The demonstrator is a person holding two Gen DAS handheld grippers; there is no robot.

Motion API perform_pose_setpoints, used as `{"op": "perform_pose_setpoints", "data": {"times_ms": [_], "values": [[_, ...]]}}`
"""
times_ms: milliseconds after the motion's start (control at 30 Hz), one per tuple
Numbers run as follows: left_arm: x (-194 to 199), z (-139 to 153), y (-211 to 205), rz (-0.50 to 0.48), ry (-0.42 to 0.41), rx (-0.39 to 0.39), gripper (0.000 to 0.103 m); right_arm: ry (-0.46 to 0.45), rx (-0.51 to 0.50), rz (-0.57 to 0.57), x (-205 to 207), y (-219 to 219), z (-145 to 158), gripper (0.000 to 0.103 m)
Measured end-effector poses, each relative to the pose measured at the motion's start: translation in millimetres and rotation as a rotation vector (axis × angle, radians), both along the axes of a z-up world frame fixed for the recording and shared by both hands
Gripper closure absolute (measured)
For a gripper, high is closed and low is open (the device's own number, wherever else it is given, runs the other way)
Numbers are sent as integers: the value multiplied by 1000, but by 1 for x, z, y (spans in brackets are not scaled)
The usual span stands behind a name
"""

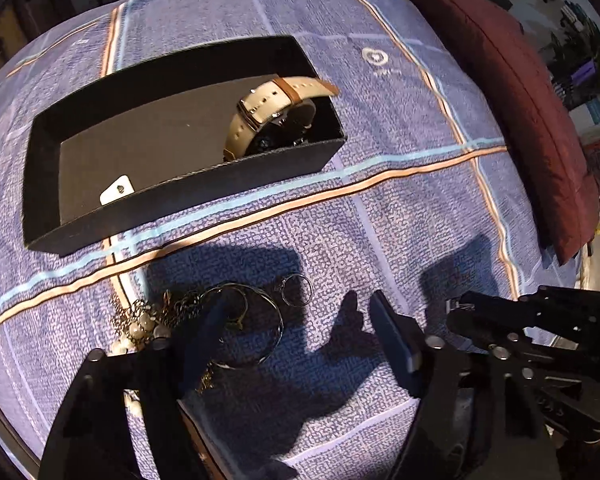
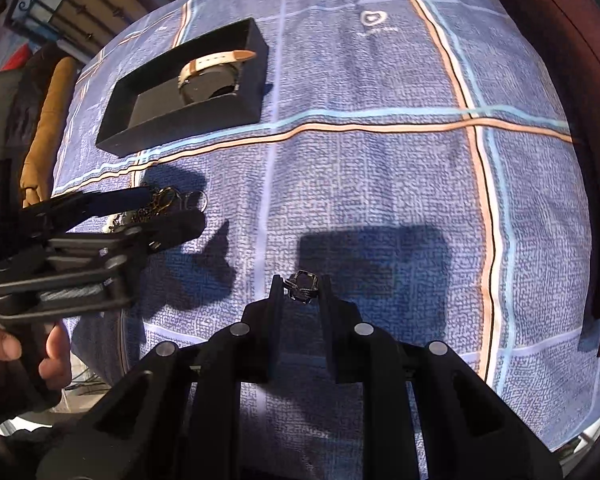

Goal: Organize jewelry
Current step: 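Grasp the silver hoop ring from the jewelry pile with the left tool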

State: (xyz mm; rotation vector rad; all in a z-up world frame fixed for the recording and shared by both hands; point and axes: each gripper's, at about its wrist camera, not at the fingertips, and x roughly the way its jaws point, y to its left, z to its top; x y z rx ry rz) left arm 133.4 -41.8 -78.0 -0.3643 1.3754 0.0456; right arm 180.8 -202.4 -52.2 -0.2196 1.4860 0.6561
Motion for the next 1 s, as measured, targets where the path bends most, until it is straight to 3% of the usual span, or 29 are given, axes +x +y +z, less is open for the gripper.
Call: {"op": "perform_pose_setpoints", "data": {"times_ms": [200, 267, 333, 400, 600, 767, 1000], "values": [[5, -10, -7, -110, 8, 59, 43, 19, 13, -38, 1, -12, -2, 85], [6, -11, -7, -130, 4, 69, 52, 20, 17, -51, 1, -16, -2, 85], [10, -11, -4, -125, 3, 55, 72, 23, 25, -63, 1, -18, -1, 85], [11, -12, 3, -113, 6, 51, 85, 25, 25, -67, 0, -20, -1, 85], [11, -11, 5, -105, -11, 55, 86, 23, 27, -70, -2, -20, 1, 85], [-12, 10, 11, -79, -51, 40, 86, 21, 35, -55, -2, -13, 4, 85], [-45, 31, 29, -8, -52, 25, 86, 30, 42, 62, -9, 26, 6, 84]]}}
